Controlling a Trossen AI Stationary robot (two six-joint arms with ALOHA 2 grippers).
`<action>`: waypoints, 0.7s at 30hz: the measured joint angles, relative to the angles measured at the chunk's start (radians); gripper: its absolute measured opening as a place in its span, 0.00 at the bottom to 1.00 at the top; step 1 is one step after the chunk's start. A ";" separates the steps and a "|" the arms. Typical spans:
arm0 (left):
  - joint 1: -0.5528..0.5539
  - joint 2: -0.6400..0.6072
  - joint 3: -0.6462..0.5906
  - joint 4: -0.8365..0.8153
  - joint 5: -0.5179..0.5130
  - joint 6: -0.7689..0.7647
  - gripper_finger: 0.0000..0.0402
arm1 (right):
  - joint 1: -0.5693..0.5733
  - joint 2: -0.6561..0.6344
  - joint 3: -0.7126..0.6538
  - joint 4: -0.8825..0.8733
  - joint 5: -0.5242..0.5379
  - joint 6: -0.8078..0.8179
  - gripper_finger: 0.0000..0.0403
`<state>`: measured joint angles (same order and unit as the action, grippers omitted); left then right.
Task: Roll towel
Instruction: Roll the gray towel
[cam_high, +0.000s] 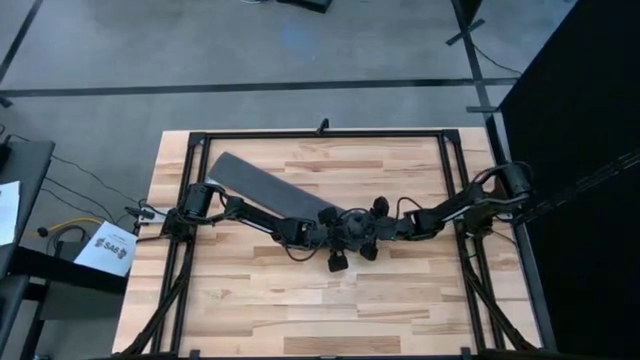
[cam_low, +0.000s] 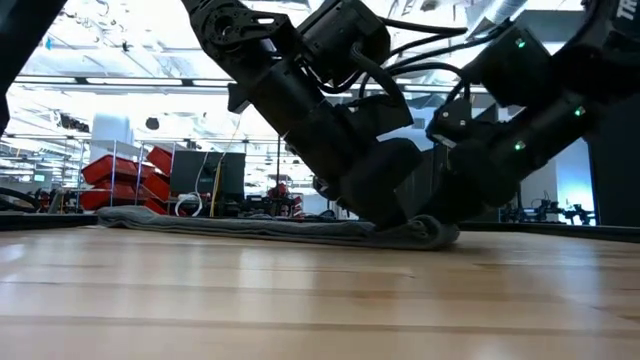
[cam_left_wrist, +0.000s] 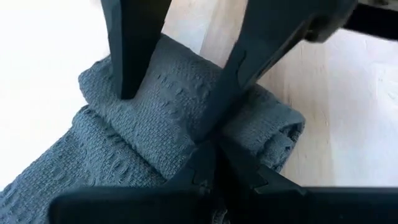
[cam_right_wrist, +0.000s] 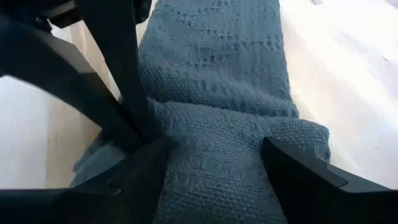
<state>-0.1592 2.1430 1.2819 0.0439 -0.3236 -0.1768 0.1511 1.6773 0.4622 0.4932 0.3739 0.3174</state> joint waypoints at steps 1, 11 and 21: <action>-0.002 0.000 0.000 0.000 -0.003 0.000 0.01 | -0.001 0.012 0.001 0.008 -0.001 0.000 0.63; -0.002 0.000 0.000 -0.007 0.002 0.001 0.01 | 0.020 -0.198 0.000 -0.211 0.108 -0.080 0.63; -0.002 0.000 0.000 -0.028 0.003 -0.023 0.01 | 0.039 -0.051 0.002 -0.122 0.118 -0.072 0.63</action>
<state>-0.1616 2.1426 1.2819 0.0160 -0.3202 -0.1993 0.1900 1.6266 0.4642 0.3711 0.4918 0.2453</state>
